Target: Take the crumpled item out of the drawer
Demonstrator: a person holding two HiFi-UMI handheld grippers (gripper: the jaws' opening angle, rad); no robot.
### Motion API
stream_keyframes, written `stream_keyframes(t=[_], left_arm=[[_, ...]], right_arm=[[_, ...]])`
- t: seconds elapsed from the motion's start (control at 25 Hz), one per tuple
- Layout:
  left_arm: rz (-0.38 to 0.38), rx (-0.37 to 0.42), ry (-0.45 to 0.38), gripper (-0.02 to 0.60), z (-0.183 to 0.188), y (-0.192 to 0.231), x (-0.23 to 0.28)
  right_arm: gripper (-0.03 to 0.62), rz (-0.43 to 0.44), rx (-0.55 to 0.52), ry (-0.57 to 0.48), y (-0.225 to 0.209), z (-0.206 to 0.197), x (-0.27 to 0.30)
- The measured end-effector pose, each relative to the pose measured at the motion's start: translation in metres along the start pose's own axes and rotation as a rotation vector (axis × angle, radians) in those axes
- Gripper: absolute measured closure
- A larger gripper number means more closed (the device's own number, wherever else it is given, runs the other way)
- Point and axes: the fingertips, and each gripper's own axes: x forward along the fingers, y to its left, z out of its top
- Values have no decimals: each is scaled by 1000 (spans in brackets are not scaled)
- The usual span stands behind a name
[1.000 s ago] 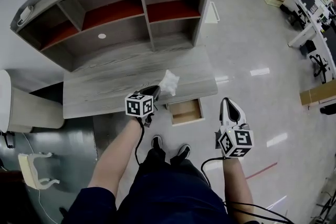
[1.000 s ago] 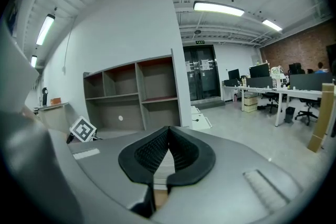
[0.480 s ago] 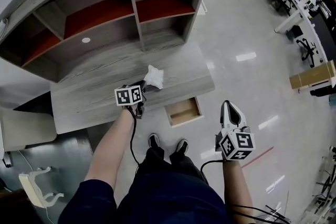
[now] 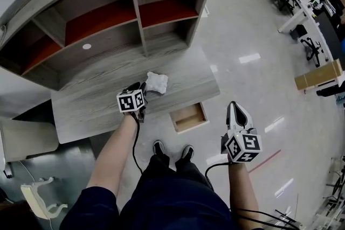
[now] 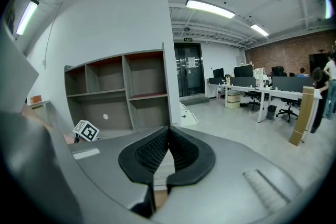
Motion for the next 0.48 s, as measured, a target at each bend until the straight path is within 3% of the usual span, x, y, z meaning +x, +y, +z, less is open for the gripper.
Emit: stream_keyframes(t=[0.32,0.48], left_arm=[[-21,75,-226,493,85,-42,-63],[-45,206,-370,494,126,-93,-112]], right_arm=[[588,43,-16,-57,2,25,13],[588,71,-46,-102,5,46,15]])
